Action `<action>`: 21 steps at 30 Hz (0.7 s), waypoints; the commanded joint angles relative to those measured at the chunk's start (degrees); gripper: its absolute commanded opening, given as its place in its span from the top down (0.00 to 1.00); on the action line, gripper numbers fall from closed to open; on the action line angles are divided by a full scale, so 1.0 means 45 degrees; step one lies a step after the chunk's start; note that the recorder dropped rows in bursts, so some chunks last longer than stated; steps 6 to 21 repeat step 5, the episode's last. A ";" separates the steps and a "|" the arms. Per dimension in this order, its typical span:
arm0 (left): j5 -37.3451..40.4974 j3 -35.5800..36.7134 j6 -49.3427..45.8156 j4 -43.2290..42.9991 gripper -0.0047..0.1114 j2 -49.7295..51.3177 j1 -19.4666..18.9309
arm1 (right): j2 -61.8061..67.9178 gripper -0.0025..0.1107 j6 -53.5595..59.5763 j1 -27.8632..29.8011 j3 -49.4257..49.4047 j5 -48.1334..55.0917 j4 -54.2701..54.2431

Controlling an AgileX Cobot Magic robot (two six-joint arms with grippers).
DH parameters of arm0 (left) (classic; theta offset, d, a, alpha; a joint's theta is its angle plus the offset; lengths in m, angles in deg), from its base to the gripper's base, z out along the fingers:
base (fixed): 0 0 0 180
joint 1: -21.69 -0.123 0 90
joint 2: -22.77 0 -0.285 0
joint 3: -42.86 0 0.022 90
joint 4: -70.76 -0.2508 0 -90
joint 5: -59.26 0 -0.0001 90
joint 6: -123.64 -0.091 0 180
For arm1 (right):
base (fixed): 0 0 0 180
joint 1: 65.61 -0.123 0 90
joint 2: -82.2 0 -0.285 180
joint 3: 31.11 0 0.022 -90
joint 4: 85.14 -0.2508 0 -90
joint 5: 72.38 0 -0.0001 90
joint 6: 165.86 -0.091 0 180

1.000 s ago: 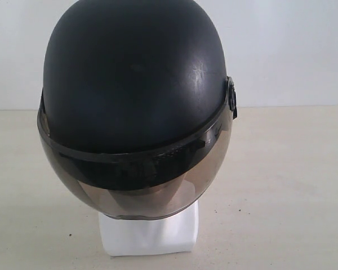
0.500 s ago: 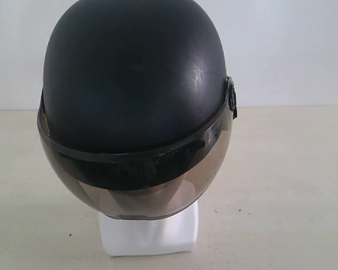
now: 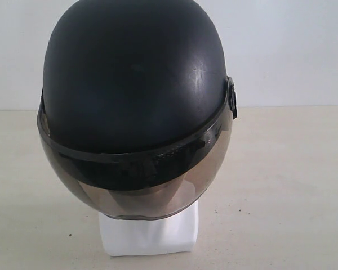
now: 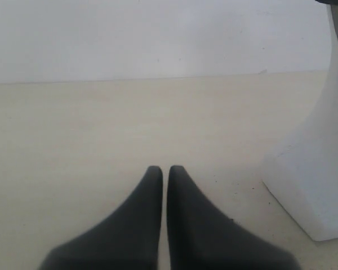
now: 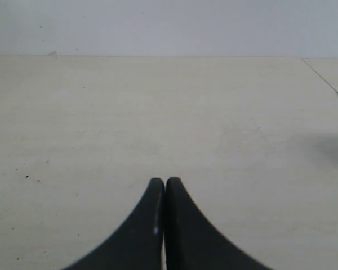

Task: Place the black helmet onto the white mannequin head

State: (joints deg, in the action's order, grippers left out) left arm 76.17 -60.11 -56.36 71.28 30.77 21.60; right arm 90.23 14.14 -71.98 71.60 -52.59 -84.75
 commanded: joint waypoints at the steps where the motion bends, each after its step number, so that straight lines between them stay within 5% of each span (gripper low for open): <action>1: 0.0026 0.0040 -0.0108 0.0143 0.92 -0.0049 -0.0001 | -0.0056 0.98 0.0071 0.0028 0.0015 0.0030 -0.0086; 21: 0.0026 0.0040 -0.0108 0.0143 0.92 -0.0049 -0.0001 | -0.0056 0.98 0.0071 0.0028 0.0015 0.0059 -0.0086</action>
